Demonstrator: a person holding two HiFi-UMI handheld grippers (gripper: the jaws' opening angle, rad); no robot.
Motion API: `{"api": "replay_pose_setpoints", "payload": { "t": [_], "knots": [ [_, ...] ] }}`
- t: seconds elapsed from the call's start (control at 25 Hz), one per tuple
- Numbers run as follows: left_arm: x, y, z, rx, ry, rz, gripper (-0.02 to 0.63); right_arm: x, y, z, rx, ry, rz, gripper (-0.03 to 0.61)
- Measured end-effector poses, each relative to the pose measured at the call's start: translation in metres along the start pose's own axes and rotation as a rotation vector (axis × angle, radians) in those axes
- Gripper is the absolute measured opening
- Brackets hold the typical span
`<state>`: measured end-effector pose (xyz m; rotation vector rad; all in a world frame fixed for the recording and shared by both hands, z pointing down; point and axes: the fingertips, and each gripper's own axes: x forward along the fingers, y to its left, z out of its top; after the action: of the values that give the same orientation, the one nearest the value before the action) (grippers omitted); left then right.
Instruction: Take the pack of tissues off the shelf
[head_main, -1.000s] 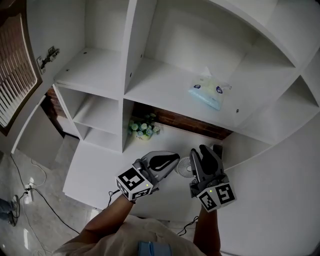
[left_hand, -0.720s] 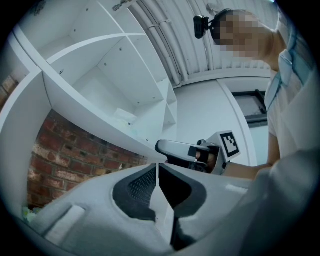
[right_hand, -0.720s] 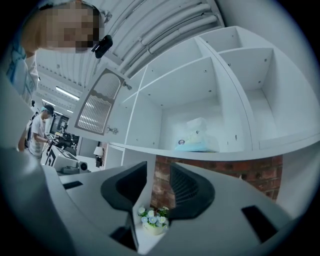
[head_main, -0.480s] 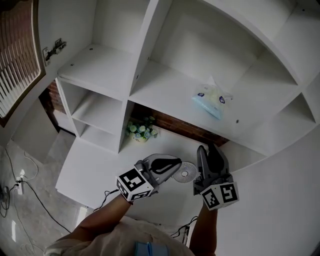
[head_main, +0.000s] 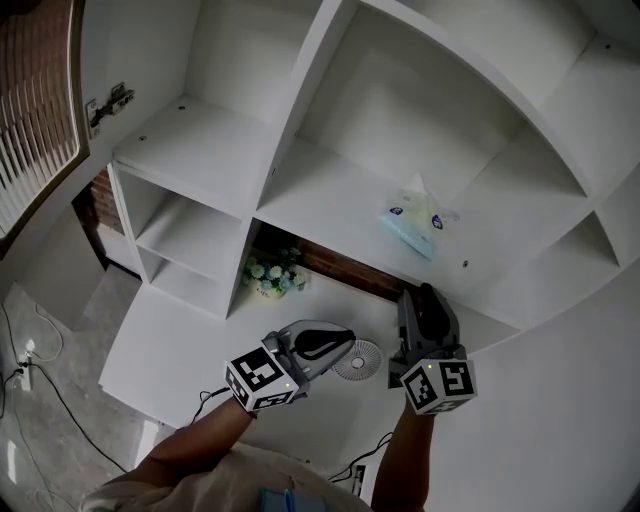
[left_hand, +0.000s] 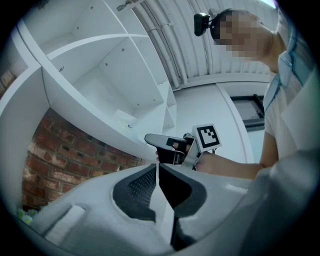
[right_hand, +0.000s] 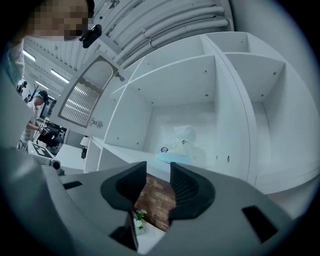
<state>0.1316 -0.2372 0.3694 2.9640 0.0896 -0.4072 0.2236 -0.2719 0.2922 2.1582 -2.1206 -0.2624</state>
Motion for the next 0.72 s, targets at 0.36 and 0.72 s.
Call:
{"api": "replay_pose_setpoints", "payload": {
  "t": [0.36,0.72],
  "knots": [
    [0.012,0.016,0.015,0.028,-0.012,-0.021,0.023,0.016,-0.027,0.019,-0.048,0.014,-0.093,0.149],
    [0.023,0.030,0.027,0.048,-0.020,-0.052,0.023,0.034,-0.048,0.025,-0.086,0.072,-0.174,0.152]
  ]
}}
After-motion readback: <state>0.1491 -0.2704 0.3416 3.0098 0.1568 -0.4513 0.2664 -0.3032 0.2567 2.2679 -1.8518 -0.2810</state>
